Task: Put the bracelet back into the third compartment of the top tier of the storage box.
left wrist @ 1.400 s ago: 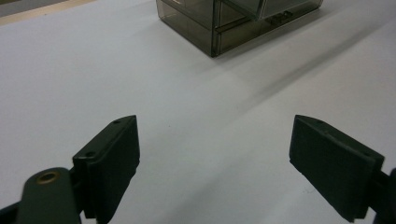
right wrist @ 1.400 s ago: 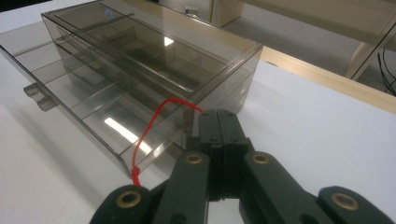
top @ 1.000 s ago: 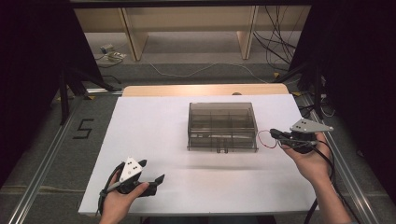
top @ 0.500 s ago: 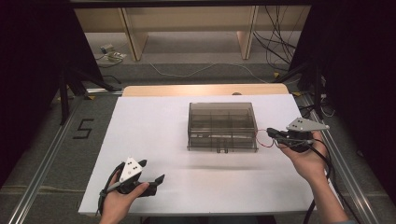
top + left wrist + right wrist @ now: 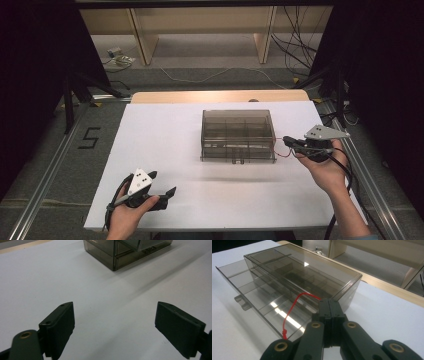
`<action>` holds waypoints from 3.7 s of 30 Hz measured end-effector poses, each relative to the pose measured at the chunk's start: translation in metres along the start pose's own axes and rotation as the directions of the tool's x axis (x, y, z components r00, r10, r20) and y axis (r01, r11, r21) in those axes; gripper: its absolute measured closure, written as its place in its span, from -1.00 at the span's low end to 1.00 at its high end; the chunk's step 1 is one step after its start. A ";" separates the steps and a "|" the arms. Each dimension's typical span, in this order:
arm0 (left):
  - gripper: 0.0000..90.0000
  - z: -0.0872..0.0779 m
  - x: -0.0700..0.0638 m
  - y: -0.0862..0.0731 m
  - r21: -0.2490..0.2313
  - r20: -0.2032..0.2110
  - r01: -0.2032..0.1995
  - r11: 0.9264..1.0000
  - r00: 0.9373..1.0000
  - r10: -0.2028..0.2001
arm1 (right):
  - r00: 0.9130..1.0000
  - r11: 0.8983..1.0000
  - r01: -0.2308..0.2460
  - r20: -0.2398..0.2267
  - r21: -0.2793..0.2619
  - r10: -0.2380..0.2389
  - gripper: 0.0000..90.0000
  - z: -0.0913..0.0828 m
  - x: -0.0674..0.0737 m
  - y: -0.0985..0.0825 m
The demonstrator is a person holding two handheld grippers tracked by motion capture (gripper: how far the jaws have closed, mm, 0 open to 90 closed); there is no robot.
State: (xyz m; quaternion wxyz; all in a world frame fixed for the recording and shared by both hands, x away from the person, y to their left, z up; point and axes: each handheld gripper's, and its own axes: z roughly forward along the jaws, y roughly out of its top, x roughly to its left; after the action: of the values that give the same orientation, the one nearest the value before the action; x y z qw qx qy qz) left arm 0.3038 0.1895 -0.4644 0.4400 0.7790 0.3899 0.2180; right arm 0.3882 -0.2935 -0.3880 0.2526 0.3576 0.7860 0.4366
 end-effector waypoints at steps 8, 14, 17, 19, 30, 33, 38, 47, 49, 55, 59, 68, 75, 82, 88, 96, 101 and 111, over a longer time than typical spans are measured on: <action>-0.64 0.000 0.000 0.000 -0.001 0.000 0.001 1.000 1.000 -0.001 | 1.000 1.000 0.002 -0.005 -0.002 -0.002 1.00 0.002 0.002 0.003; -0.64 0.000 0.000 0.000 -0.002 0.001 0.001 1.000 1.000 -0.001 | 1.000 1.000 0.007 -0.011 -0.002 -0.007 1.00 0.005 0.004 0.004; -0.64 0.000 0.000 0.000 -0.002 0.001 0.001 1.000 1.000 -0.001 | 1.000 1.000 0.008 -0.011 -0.001 -0.008 1.00 0.005 0.004 0.005; -0.64 0.000 0.000 0.000 -0.002 0.000 0.001 1.000 1.000 -0.001 | 1.000 1.000 0.008 -0.013 0.000 -0.008 1.00 0.006 0.005 0.006; -0.64 0.000 0.000 0.000 -0.003 -0.001 0.001 1.000 1.000 -0.001 | 1.000 1.000 0.011 -0.018 -0.003 -0.011 1.00 0.009 0.007 0.008; -0.64 0.000 0.000 0.000 -0.003 0.000 0.001 1.000 1.000 -0.001 | 1.000 1.000 0.015 -0.019 -0.002 -0.015 1.00 0.010 0.008 0.009; -0.64 0.000 0.000 0.000 -0.003 0.000 0.002 1.000 1.000 -0.002 | 1.000 1.000 0.017 -0.026 -0.003 -0.017 1.00 0.012 0.009 0.010; -0.64 0.000 0.000 0.000 -0.003 0.001 0.002 1.000 1.000 -0.002 | 0.999 1.000 0.024 -0.029 -0.002 -0.024 1.00 0.016 0.012 0.011; -0.64 0.000 0.000 0.000 -0.004 0.001 0.003 1.000 1.000 -0.003 | 0.999 1.000 0.024 -0.033 -0.001 -0.024 1.00 0.017 0.013 0.011; -0.64 0.000 0.000 0.000 -0.004 0.001 0.002 1.000 1.000 -0.002 | 0.999 1.000 0.028 -0.036 0.001 -0.028 1.00 0.020 0.015 0.012; -0.64 0.000 0.000 0.000 -0.003 0.001 0.002 1.000 1.000 -0.002 | 0.999 1.000 0.030 -0.040 0.001 -0.030 1.00 0.021 0.016 0.013; -0.64 0.000 0.000 0.000 -0.003 0.001 0.001 1.000 1.000 -0.001 | 0.998 0.999 0.037 -0.044 0.002 -0.037 1.00 0.024 0.018 0.015; -0.64 0.000 0.000 0.000 -0.003 0.001 0.001 1.000 1.000 -0.001 | 0.998 0.999 0.044 -0.045 0.005 -0.043 1.00 0.027 0.019 0.015; -0.64 0.000 0.000 0.000 -0.004 0.001 0.001 1.000 1.000 -0.001 | 0.998 0.999 0.050 -0.047 0.007 -0.050 1.00 0.029 0.020 0.015; -0.64 -0.001 0.000 0.000 -0.005 0.000 0.001 1.000 1.000 -0.001 | 0.997 0.999 0.054 -0.049 0.006 -0.053 1.00 0.031 0.022 0.015; -0.64 -0.001 0.000 0.000 -0.005 0.001 0.000 1.000 1.000 0.000 | 0.997 0.998 0.061 -0.054 0.010 -0.060 1.00 0.033 0.024 0.015; -0.64 -0.001 0.000 0.000 -0.006 0.001 -0.001 1.000 1.000 0.001 | 0.996 0.998 0.066 -0.056 0.015 -0.065 1.00 0.035 0.026 0.015; -0.64 -0.001 0.000 0.000 -0.007 0.001 0.000 1.000 1.000 0.000 | 0.995 0.997 0.073 -0.064 0.033 -0.071 1.00 0.039 0.027 0.012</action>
State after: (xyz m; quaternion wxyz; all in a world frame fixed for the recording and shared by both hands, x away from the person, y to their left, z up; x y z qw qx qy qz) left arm 0.3033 0.1895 -0.4637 0.4429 0.7776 0.3888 0.2190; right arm 0.4032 -0.2479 -0.3988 0.2371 0.3195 0.8134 0.4243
